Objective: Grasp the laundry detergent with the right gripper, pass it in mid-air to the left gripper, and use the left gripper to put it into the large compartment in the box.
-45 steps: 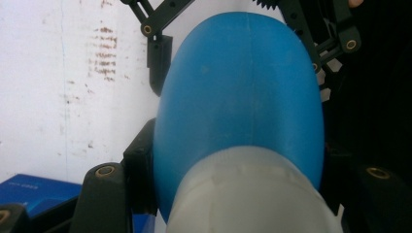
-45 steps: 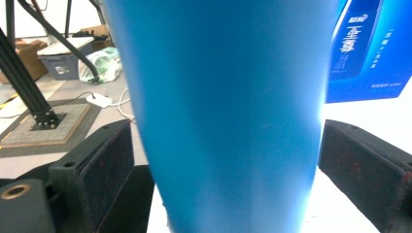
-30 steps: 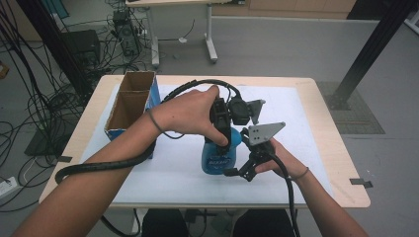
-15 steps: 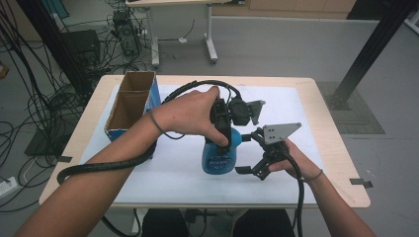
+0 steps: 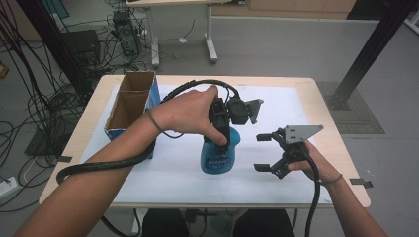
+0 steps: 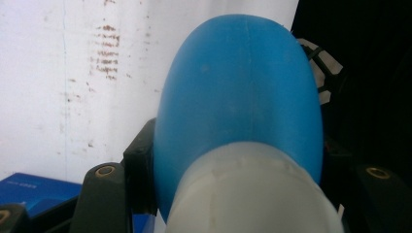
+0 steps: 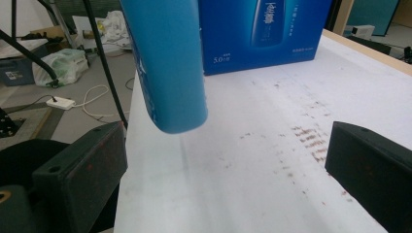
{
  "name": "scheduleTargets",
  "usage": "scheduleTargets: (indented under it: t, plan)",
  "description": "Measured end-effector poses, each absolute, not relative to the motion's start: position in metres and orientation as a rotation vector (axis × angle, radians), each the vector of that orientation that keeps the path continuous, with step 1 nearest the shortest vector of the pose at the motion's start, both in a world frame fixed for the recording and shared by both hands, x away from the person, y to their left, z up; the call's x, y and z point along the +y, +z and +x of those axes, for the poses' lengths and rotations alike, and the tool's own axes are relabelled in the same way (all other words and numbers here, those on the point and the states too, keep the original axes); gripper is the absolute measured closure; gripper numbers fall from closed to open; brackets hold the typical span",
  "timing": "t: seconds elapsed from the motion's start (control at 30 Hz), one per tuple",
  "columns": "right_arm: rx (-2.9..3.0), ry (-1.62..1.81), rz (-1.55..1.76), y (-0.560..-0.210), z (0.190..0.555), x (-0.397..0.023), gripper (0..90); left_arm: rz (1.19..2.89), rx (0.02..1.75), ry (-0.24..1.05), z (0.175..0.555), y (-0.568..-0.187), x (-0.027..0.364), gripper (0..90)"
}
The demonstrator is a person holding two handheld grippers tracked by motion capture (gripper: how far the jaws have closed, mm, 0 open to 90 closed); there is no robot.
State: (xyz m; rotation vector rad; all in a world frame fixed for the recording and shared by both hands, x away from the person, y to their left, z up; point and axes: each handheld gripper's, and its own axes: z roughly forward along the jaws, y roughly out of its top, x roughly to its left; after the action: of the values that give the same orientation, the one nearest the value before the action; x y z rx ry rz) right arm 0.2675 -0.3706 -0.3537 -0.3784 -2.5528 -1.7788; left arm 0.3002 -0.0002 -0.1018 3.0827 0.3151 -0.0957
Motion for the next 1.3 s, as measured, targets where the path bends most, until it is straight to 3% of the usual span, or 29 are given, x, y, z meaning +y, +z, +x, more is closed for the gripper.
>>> scheduleTargets:
  t: [0.6, 1.0, 1.3]
  plan:
    - [-2.580, -1.808, -0.507, -0.356, 0.252, -0.405, 1.3, 3.073, 0.398, -0.056, 0.299, -0.096, -0.002, 37.6]
    - [-2.607, -1.812, -0.568, -0.356, 0.245, -0.411, 1.2, 3.039, 0.684, 0.066, 0.302, -0.091, -0.010, 37.6]
    - [-2.612, -1.792, -0.607, -0.360, 0.245, -0.412, 1.2, 2.929, 0.937, 0.039, 0.320, -0.089, -0.003, 37.6]
